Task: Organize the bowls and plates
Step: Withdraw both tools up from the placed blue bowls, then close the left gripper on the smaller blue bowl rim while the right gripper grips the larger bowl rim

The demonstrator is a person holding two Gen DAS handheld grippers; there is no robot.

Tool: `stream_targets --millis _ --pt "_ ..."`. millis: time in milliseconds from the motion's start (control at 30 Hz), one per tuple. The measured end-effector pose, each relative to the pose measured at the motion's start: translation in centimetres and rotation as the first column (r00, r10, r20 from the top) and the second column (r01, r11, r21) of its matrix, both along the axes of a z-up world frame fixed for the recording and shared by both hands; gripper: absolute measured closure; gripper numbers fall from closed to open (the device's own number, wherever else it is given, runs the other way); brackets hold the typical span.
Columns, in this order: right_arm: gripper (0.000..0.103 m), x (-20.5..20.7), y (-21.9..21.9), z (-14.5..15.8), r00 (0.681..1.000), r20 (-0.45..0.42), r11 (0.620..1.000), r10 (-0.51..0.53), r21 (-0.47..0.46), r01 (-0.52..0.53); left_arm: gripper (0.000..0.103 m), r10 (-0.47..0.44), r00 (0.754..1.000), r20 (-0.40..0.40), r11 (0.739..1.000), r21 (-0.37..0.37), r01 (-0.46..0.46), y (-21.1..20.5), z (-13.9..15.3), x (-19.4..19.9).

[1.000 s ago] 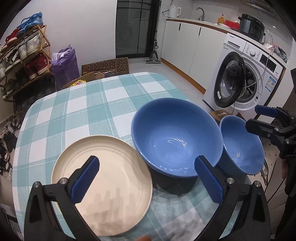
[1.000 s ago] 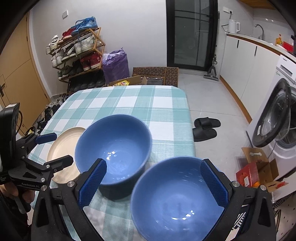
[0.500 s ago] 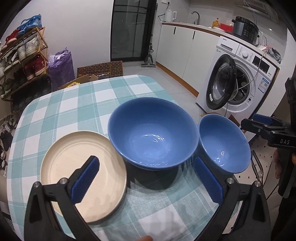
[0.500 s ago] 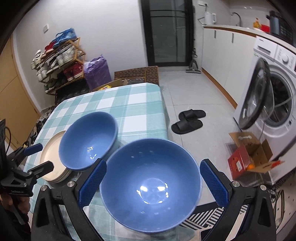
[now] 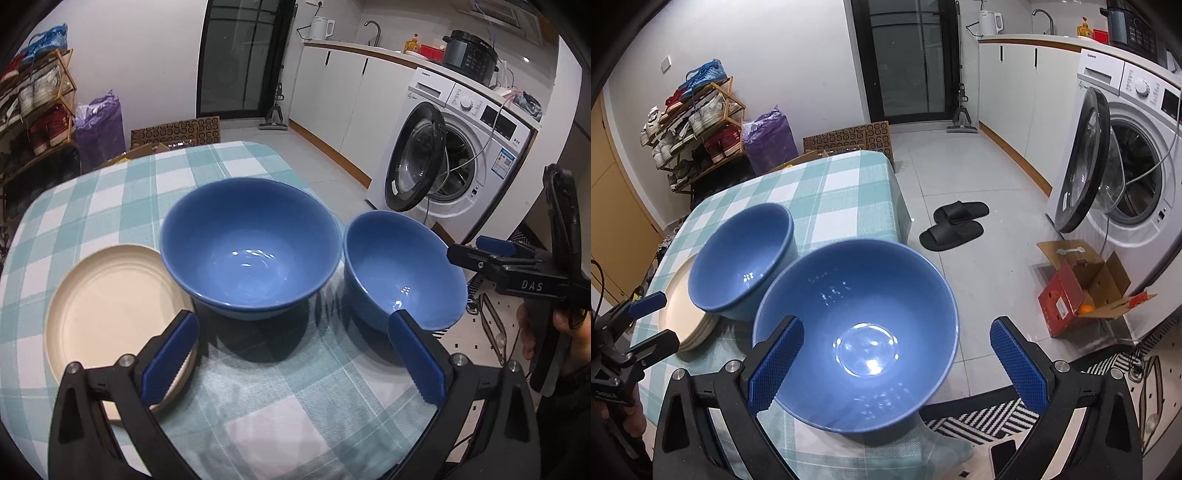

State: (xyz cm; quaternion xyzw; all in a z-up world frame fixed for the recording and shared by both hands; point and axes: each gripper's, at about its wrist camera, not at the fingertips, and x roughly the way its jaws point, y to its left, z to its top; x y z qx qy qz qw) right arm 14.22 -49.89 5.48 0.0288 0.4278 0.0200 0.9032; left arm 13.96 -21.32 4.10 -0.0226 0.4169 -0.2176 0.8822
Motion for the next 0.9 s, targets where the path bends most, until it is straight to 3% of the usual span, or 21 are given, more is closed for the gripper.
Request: stream_targets --millis 533,600,900 --pt "0.000 -0.4 -2.7 -2.8 0.999 -0.038 0.998 -0.034 0.041 0.036 0.002 -0.003 0.996 -0.093 1.000 -0.029 0.000 -4.7 -2.1 -0.6" --pt "0.000 -0.3 -3.0 -3.1 0.999 -0.043 0.998 -0.031 0.062 0.033 0.012 -0.027 0.995 -0.101 0.999 -0.034 0.024 -5.4 -2.2 -0.7" --pt "0.000 0.4 -3.8 -4.0 0.997 -0.056 0.996 -0.046 0.079 0.051 0.022 -0.065 0.990 -0.124 0.997 -0.050 0.059 -7.2 -2.8 -0.4"
